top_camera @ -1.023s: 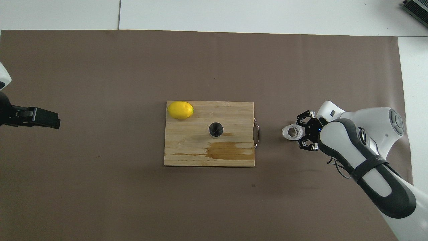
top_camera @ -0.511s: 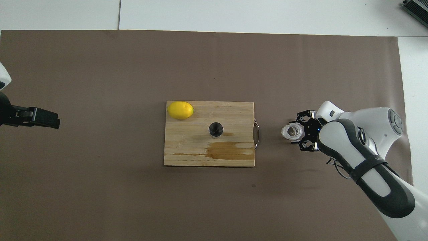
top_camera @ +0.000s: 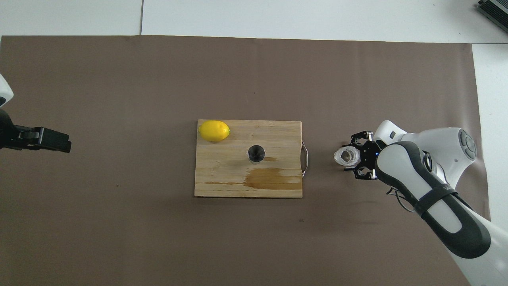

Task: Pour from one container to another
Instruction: 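Close the right gripper around the small white cup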

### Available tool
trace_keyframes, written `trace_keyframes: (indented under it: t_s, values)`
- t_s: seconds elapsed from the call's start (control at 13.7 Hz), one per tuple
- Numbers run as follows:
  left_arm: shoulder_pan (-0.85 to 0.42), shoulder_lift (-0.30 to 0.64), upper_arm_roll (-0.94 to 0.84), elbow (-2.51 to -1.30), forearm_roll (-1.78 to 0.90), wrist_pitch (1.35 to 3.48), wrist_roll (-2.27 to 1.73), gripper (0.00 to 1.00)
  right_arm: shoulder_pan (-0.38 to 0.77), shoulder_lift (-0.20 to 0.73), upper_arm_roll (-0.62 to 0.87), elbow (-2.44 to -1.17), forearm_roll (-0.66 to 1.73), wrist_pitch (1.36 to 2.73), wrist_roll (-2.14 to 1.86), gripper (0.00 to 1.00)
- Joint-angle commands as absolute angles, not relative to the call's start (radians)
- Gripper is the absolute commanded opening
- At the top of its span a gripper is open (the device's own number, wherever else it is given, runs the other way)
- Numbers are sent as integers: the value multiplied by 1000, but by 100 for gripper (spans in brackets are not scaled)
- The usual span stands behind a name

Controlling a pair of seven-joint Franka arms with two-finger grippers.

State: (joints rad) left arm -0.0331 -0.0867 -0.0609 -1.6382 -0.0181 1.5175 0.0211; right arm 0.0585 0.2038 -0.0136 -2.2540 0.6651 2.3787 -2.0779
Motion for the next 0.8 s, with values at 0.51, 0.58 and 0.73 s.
trace_keyframes:
  t_s: [0.51,0.58,0.73]
  values:
    - [-29,-104,-60,-1649,-26,1505,23,100,57,176,6,-2211,703,2382,-2042,0]
    - [-29,-104,-61,-1649,-26,1505,23,100,57,170,17,-2200,703,2381,-2016,0]
    - [-29,-104,-60,-1649,-26,1505,23,100,58,163,31,-2175,698,2350,-1947,0]
